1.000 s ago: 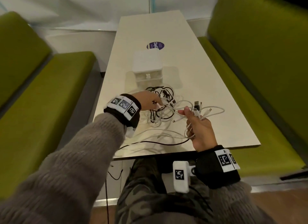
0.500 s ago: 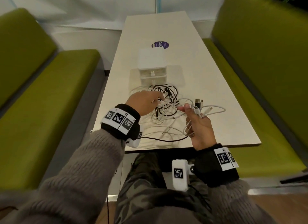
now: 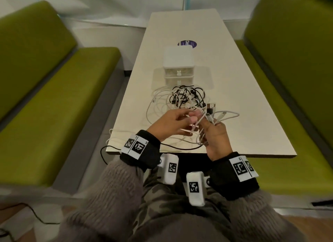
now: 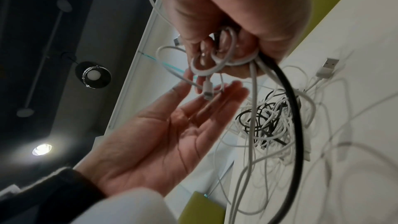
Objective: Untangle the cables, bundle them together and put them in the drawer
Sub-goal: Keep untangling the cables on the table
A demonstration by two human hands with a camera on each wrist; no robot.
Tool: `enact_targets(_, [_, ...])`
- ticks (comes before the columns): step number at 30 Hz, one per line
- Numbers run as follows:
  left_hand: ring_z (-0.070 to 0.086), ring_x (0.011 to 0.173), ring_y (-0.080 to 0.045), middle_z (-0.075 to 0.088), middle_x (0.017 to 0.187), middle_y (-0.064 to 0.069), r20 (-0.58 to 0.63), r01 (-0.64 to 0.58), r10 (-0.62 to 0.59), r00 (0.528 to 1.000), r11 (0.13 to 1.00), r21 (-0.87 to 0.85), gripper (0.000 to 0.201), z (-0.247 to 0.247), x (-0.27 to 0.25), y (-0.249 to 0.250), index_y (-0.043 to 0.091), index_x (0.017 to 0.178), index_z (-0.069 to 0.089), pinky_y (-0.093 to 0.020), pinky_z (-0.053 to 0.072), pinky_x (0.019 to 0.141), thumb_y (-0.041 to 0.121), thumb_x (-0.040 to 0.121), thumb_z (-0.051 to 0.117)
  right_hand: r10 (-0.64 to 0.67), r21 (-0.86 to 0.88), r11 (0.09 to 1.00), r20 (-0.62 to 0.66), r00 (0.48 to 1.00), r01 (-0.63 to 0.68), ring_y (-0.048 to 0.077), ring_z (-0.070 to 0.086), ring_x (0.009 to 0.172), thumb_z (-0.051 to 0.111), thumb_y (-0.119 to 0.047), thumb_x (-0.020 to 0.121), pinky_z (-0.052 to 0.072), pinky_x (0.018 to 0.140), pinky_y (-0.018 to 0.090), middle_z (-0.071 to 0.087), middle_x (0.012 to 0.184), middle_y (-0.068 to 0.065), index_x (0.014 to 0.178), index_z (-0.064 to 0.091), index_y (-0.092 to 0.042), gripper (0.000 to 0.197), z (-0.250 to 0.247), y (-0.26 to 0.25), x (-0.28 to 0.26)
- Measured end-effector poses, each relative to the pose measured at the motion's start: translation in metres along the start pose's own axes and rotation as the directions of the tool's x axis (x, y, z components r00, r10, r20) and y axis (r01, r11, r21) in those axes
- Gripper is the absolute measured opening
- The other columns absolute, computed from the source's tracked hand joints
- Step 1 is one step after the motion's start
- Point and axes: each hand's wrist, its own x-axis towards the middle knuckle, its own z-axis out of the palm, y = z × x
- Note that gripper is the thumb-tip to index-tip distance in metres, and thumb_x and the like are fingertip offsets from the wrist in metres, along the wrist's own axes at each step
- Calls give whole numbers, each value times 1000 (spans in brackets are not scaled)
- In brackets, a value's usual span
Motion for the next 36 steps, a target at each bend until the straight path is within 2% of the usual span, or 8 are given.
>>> enact_targets(5, [64,90,-15,63,101,-7,22,-28,35,999,964,-264,42,-3,-16,-12,9,124,54,-29,55,86,-10,86,54,-33,1,999,-8,999,33,15,36,47,69,-38,85,28,44,22,53,67,11,86,77,-12,27,3,9,0])
enact_targets(11, [61,72,-17,61,79,-11,-202,-84,64,977,992,-90,46,-5,-20,-20,9,118,58,-27,55,71,-5,76,69,-30,-157,987,43,999,37,8,32,40,77,-36,77,27,41,22,43,49,-2,79,72,-8,28,2,14,-4])
enact_targets(14, [62,74,-13,63,79,-11,-389,-91,64,919,994,-52,41,-34,-30,-26,10,116,59,-24,55,70,-1,78,69,-71,-177,979,164,984,100,-1,51,45,76,-14,78,35,47,13,62,56,-13,95,74,-7,18,-5,6,-6])
enact_targets(16, [62,76,-13,65,80,-8,-549,-102,73,833,995,-23,31,-58,-40,-35,9,110,63,-24,53,73,0,80,67,-74,-118,988,214,974,101,-3,60,57,74,-7,78,40,55,9,70,71,-10,102,72,-5,24,-10,2,-7])
enact_targets(19, [62,78,-11,66,86,-4,-768,-93,69,637,996,12,19,-87,-52,-52,6,103,67,-16,53,70,2,85,62,-98,-123,985,158,983,118,8,29,41,72,-34,79,25,41,19,37,48,-10,97,75,-13,28,-16,2,-5])
enact_targets(25, [66,89,-30,69,93,-11,-990,18,-118,72,993,-117,14,-130,-67,-94,16,88,70,-39,55,85,5,84,61,-97,9,995,105,990,97,3,24,41,51,-44,93,23,38,16,28,52,-6,88,72,-10,40,-16,2,-6])
enact_targets(33, [63,100,-28,66,110,-13,-978,92,-175,-114,978,-186,22,-134,-85,-98,13,101,70,-27,48,82,6,86,56,-39,30,999,27,999,38,5,27,40,65,-40,87,23,38,18,36,48,-11,61,55,-21,33,-14,4,-8])
enact_targets(36, [41,126,-32,47,133,-16,-990,334,-124,-61,932,-137,31,-126,-84,-83,16,119,59,-38,38,99,15,88,55,-26,112,993,24,999,23,2,27,38,54,-41,94,21,36,16,37,47,-11,65,51,-19,36,-10,1,-10])
